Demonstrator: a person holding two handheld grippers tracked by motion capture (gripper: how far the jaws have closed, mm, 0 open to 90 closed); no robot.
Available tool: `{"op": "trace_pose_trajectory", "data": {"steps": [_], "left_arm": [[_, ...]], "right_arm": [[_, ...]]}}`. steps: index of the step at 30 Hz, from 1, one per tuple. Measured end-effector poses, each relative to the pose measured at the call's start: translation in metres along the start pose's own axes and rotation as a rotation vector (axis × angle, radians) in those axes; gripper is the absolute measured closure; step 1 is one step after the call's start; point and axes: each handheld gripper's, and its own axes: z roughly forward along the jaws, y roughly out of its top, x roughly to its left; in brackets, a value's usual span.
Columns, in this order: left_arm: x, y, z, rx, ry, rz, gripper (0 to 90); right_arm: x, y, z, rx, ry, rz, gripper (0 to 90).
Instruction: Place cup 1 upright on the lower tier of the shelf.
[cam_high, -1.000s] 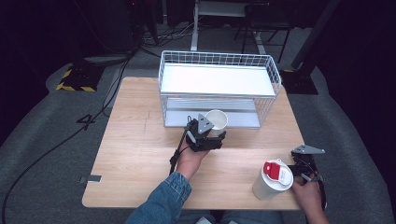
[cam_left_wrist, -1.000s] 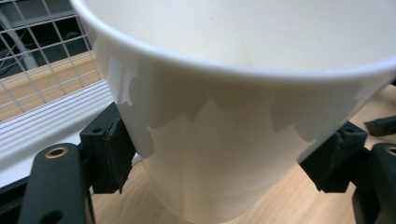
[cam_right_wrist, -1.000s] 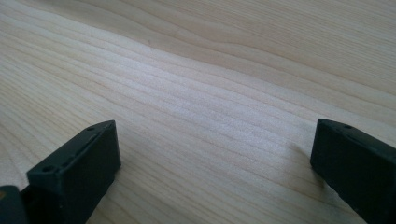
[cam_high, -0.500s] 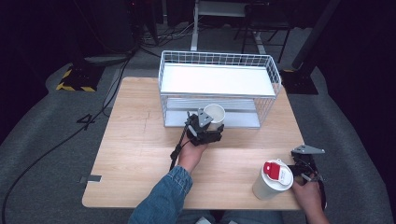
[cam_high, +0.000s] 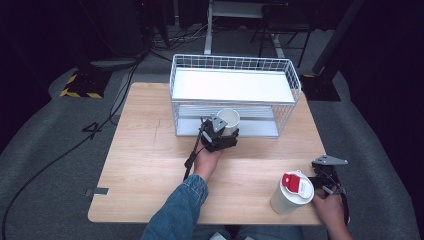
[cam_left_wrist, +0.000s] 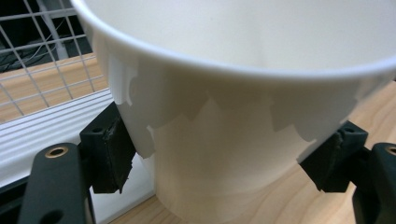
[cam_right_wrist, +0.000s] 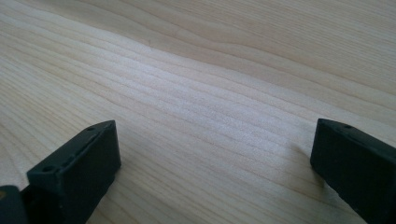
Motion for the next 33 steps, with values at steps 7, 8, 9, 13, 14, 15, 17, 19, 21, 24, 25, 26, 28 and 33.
{"op": "trace_pose_trajectory", "data": {"steps": [7, 8, 9, 13, 14, 15, 17, 19, 21, 24, 25, 26, 28, 33], "left_arm": [[0.009, -0.001, 0.014, 0.009, 0.025, -0.032, 22.8], [0.011, -0.001, 0.018, 0.006, 0.035, -0.049, 22.8], [0.011, -0.001, 0.018, 0.006, 0.035, -0.049, 22.8], [0.014, -0.002, 0.026, 0.015, 0.060, -0.053, 22.8], [0.016, -0.002, 0.030, 0.014, 0.067, -0.054, 22.8], [0.016, -0.002, 0.030, 0.014, 0.067, -0.054, 22.8], [0.017, -0.002, 0.034, 0.020, 0.071, -0.062, 22.8], [0.017, -0.003, 0.038, 0.022, 0.076, -0.062, 22.7], [0.017, -0.003, 0.043, 0.029, 0.079, -0.055, 22.7], [0.018, -0.003, 0.048, 0.036, 0.088, -0.070, 22.7], [0.018, -0.003, 0.050, 0.038, 0.088, -0.073, 22.7], [0.018, -0.003, 0.052, 0.041, 0.089, -0.076, 22.7], [0.019, -0.002, 0.057, 0.045, 0.091, -0.065, 22.7], [0.018, -0.002, 0.062, 0.056, 0.094, -0.061, 22.7]], "right_arm": [[0.000, 0.000, 0.000, 0.000, 0.000, -0.001, 1.8], [0.000, 0.000, 0.000, 0.000, 0.001, 0.000, 1.8], [0.000, 0.000, 0.000, 0.000, 0.001, 0.000, 1.8], [0.000, 0.000, 0.000, -0.002, 0.000, -0.001, 1.9], [0.000, 0.000, 0.000, -0.002, -0.002, -0.001, 1.8], [0.000, 0.000, 0.000, -0.002, -0.002, -0.001, 1.8], [0.000, 0.000, 0.000, -0.001, -0.002, -0.001, 1.8], [0.000, 0.000, 0.000, -0.001, -0.002, -0.001, 1.8], [0.001, 0.000, 0.000, -0.001, -0.003, 0.001, 1.8], [0.001, 0.000, 0.000, -0.001, -0.004, 0.001, 1.8], [0.001, 0.000, 0.000, -0.001, -0.004, 0.001, 1.8], [0.001, 0.000, 0.000, -0.001, -0.005, 0.002, 1.8], [0.001, 0.000, 0.000, -0.001, -0.005, 0.002, 1.8], [0.001, 0.000, 0.001, -0.002, -0.005, 0.004, 1.8]]}}
